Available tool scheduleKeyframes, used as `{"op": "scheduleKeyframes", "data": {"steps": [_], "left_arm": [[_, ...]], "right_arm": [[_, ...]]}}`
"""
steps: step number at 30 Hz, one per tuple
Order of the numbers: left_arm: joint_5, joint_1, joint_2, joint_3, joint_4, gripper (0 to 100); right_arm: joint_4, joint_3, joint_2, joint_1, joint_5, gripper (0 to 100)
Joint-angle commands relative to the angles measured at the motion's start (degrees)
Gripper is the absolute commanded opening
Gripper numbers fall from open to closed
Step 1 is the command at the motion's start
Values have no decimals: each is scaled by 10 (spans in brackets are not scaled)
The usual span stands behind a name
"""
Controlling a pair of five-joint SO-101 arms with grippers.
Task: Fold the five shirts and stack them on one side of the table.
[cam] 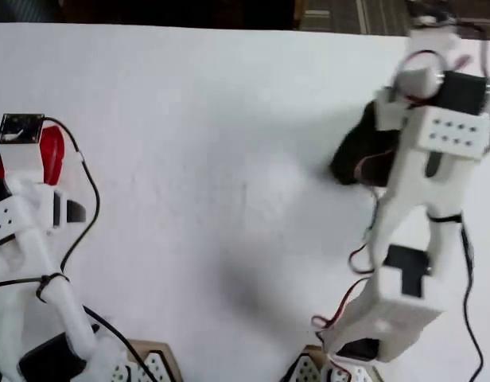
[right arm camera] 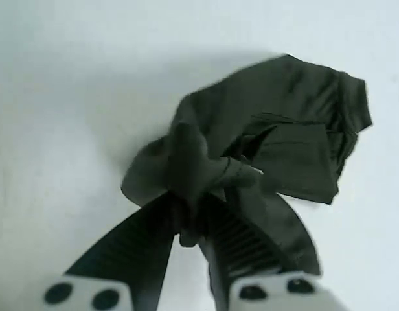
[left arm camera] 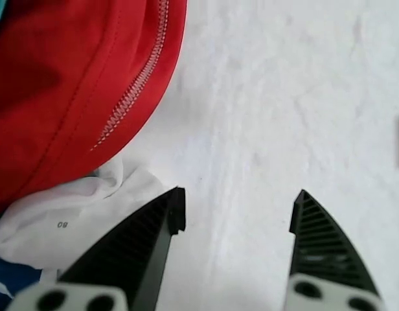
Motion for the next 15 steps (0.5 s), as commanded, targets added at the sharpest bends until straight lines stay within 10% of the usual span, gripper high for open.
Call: {"op": "scheduleKeyframes", "data": {"steps": [1, 15], "left_arm": [[16, 3, -2, -2, -6, 278], [14, -77, -3, -7, -11, 278]], "right_arm": [[15, -3, -78, -87, -18, 19], [-61, 26, 13, -409, -21, 21]]}}
